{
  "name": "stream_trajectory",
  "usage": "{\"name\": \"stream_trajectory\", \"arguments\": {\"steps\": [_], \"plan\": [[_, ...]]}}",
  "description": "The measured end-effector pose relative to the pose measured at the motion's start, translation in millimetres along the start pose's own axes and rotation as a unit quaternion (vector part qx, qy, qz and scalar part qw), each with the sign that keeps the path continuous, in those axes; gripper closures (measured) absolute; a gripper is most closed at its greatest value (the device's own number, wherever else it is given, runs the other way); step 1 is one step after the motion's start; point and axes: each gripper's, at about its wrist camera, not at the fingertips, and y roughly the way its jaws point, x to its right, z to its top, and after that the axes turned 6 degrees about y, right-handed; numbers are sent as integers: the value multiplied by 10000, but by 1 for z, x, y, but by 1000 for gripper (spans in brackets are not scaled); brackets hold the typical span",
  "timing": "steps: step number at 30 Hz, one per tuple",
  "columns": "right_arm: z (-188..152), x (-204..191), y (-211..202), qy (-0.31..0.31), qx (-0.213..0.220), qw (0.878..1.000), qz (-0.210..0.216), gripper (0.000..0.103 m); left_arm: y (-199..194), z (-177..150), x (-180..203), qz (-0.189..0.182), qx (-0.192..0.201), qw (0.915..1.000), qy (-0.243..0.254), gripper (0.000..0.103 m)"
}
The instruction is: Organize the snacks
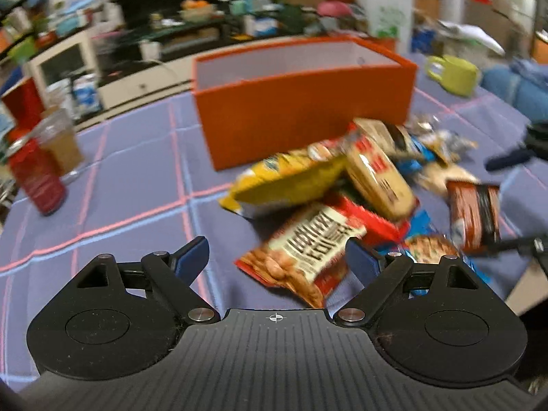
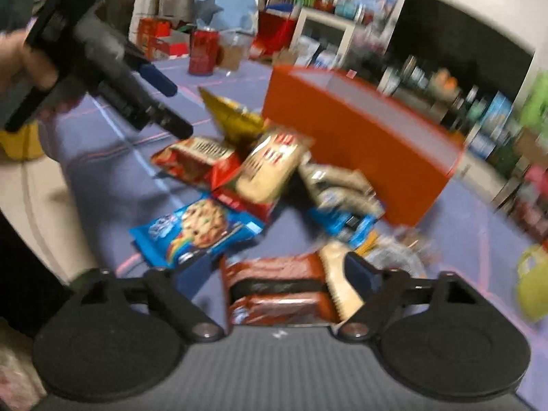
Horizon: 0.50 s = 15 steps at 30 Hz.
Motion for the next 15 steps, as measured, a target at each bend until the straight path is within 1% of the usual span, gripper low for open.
{"name": "stream_trajectory", "arguments": {"steps": [2, 4, 6, 8, 9, 12, 15], "plan": [[-2, 8, 3, -2, -47, 10000, -46, 20, 6, -2, 1, -141, 26, 9998, 122, 35], [-5, 13, 2, 87, -34, 10000, 32, 15, 13, -2, 2, -278, 91, 9991, 317, 34], [-8, 16, 1, 197, -27, 9997, 120, 14, 21, 3, 3, -607, 222, 9964, 551, 32], [-7, 17, 2, 220, -28, 9996, 199, 13, 31, 7, 7, -860, 289, 9932, 734, 31], [-6, 15, 3, 202, -38, 9996, 215, 13, 35, 10, 11, -942, 303, 9921, 765, 29], [-3, 12, 9, 203, -86, 9994, 255, 13, 51, 14, 21, -965, 104, 9921, 797, 26], [-4, 9, 15, 122, -168, 9994, 280, 13, 58, 12, 27, -856, -143, 9932, 774, 27]]}}
